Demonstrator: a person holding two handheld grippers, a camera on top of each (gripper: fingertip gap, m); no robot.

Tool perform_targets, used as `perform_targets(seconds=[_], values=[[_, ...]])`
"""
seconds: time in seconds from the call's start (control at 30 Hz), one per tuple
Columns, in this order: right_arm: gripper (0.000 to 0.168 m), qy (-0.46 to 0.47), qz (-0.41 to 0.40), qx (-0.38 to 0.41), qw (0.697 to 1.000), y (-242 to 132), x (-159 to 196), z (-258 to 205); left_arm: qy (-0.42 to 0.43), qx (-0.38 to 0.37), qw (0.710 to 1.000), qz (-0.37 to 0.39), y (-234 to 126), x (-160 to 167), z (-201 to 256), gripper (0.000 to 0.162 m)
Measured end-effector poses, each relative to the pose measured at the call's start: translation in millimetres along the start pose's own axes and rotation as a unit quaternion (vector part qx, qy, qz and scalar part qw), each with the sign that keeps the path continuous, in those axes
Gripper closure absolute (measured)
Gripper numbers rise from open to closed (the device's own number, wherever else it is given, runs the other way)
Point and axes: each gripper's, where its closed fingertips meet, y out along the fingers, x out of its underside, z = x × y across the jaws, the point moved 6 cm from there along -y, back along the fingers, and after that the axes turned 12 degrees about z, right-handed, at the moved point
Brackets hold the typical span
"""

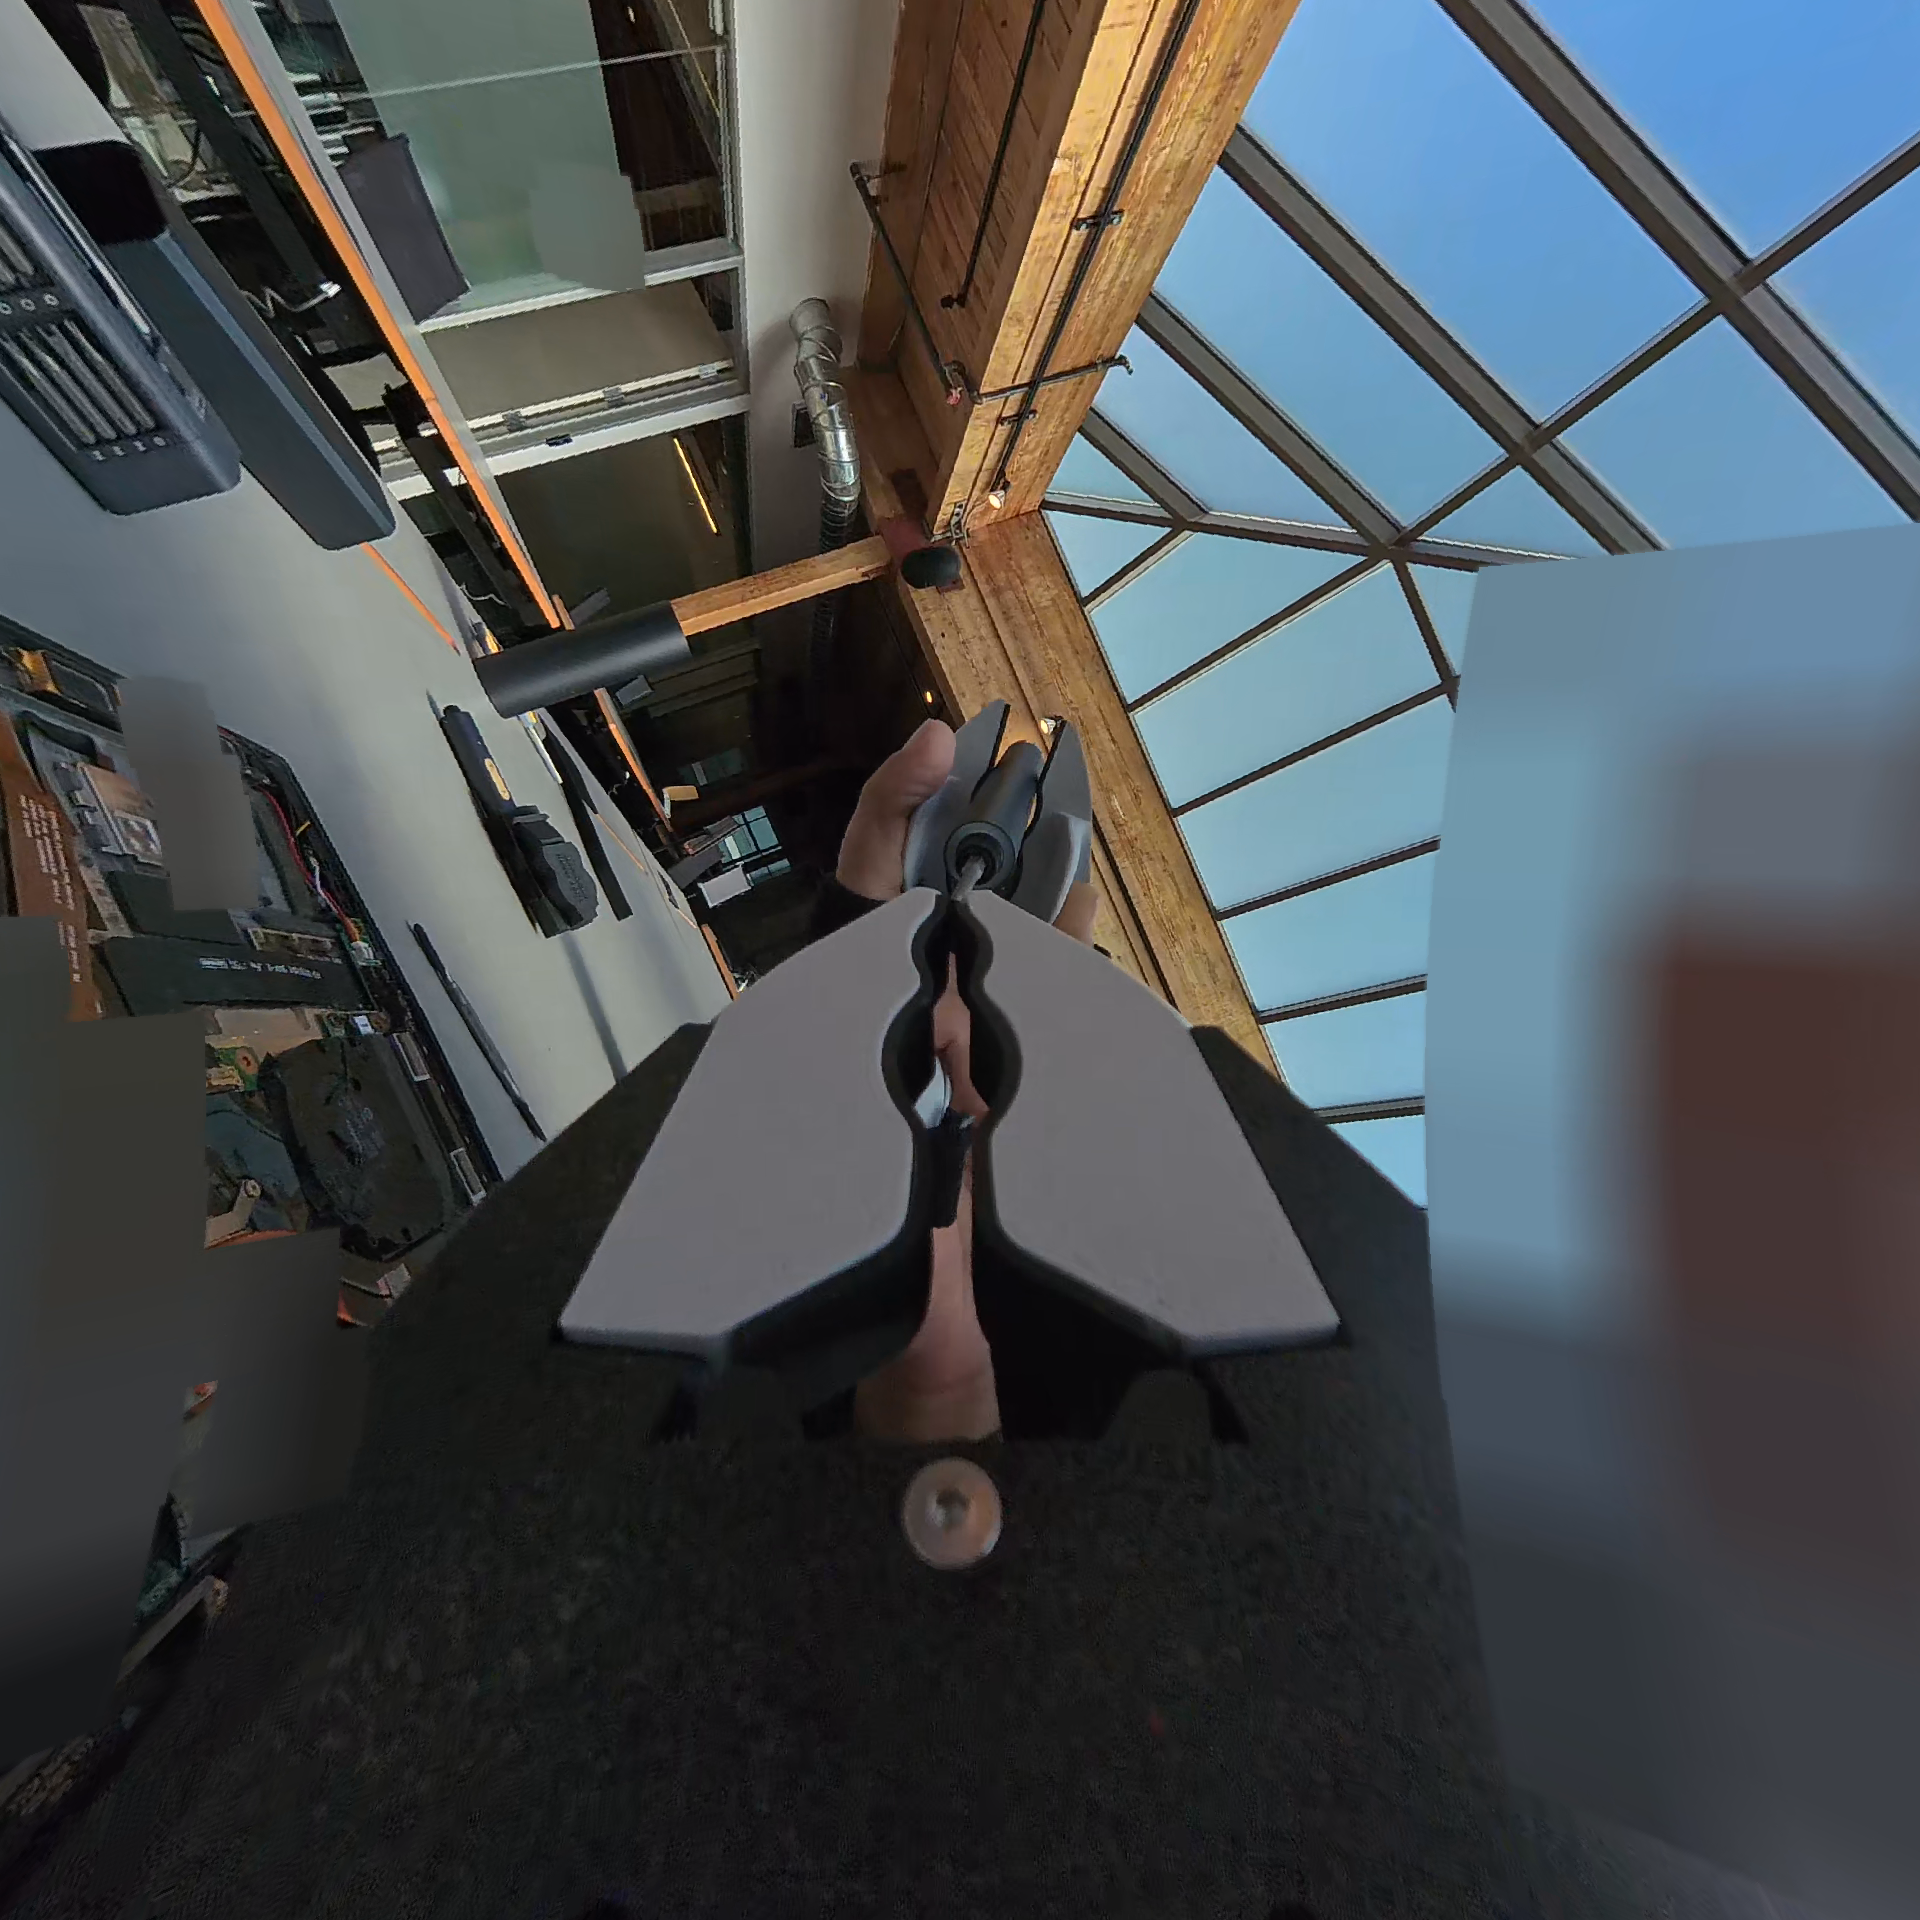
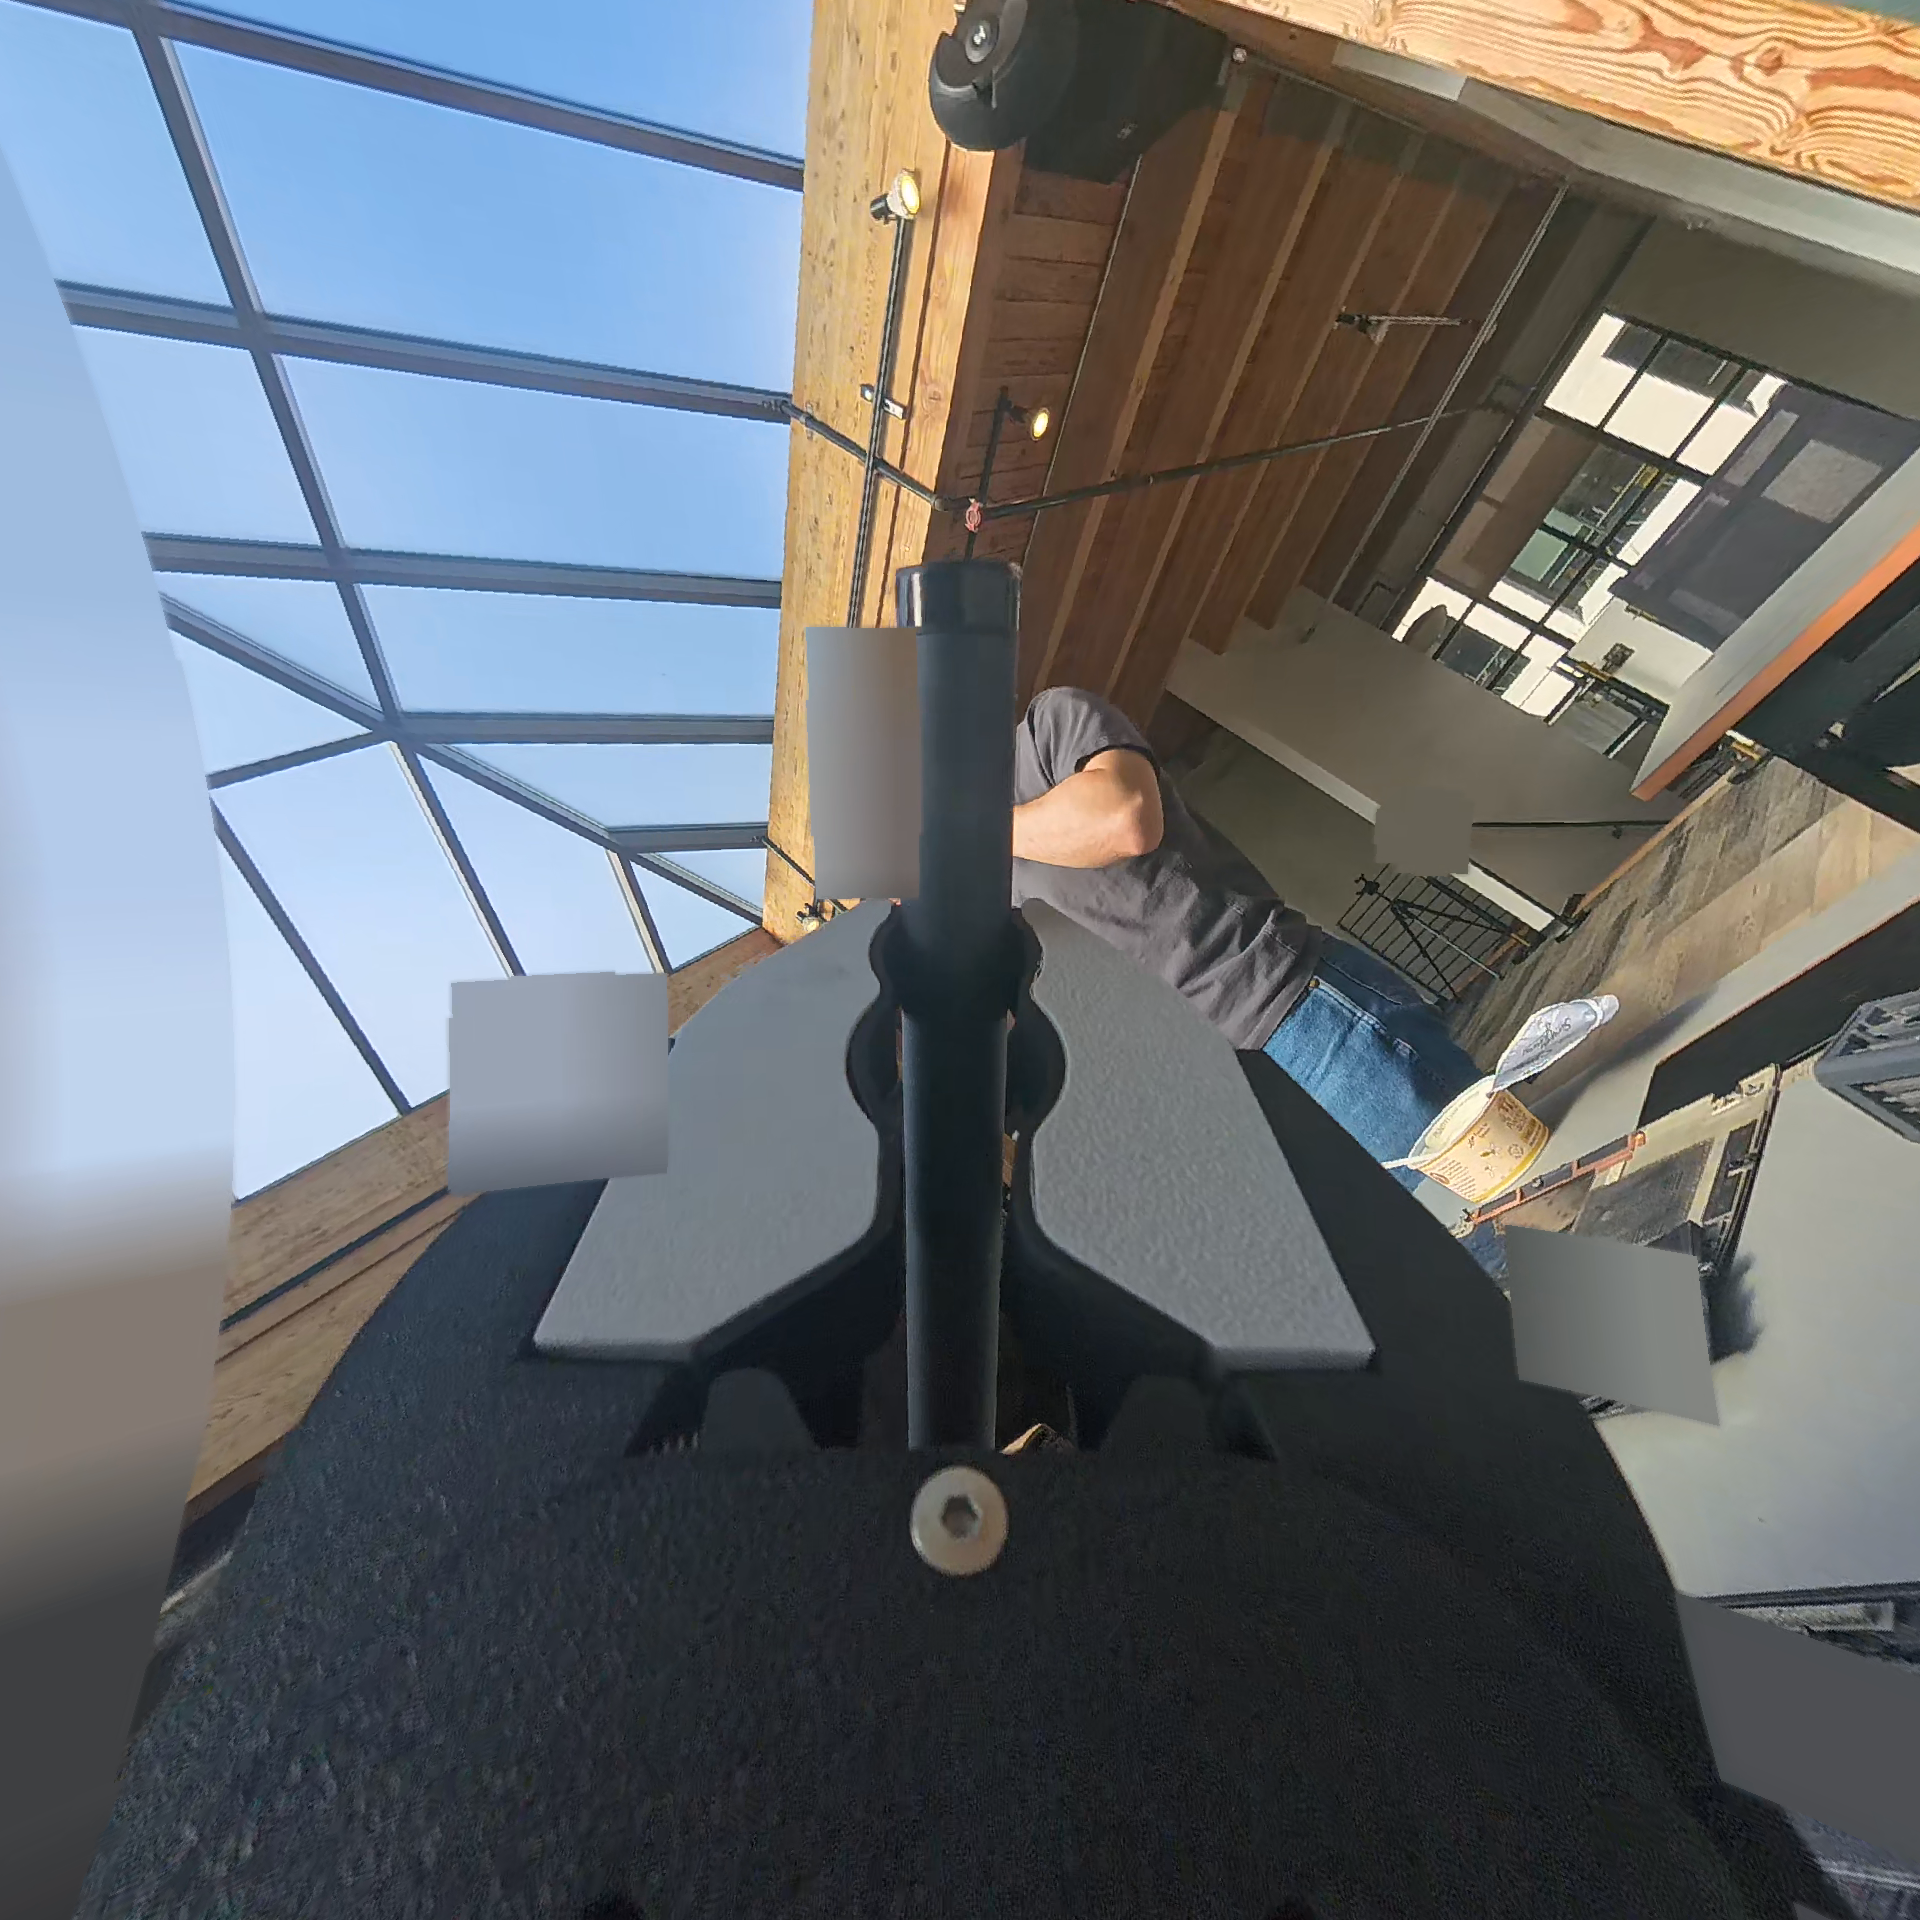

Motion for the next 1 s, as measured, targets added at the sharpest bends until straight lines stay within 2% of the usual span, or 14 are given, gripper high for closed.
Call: perform_targets(seconds=[0.2, 0.33, 0.53, 0.77, 1.0], values=[[0.152, -0.005, -0.020, 0.025, 0.999, -3, 2, 5, 0.010, -0.007, 1.000, 0.003, -1, -2, -2, 0.162], [0.152, 0.006, -0.062, 0.091, 0.994, -5, 5, 17, 0.045, -0.021, 0.999, 0.000, -5, -5, -6, 0.162], [0.152, 0.036, -0.097, 0.150, 0.983, -11, 9, 31, 0.104, -0.033, 0.994, -0.004, -10, -9, -8, 0.162], [0.152, 0.055, -0.163, 0.161, 0.972, -15, 16, 39, 0.168, -0.048, 0.984, -0.021, -17, -18, -11, 0.162], [0.152, 0.073, -0.239, 0.143, 0.958, -19, 21, 43, 0.180, -0.040, 0.982, -0.046, -24, -30, -9, 0.162]])
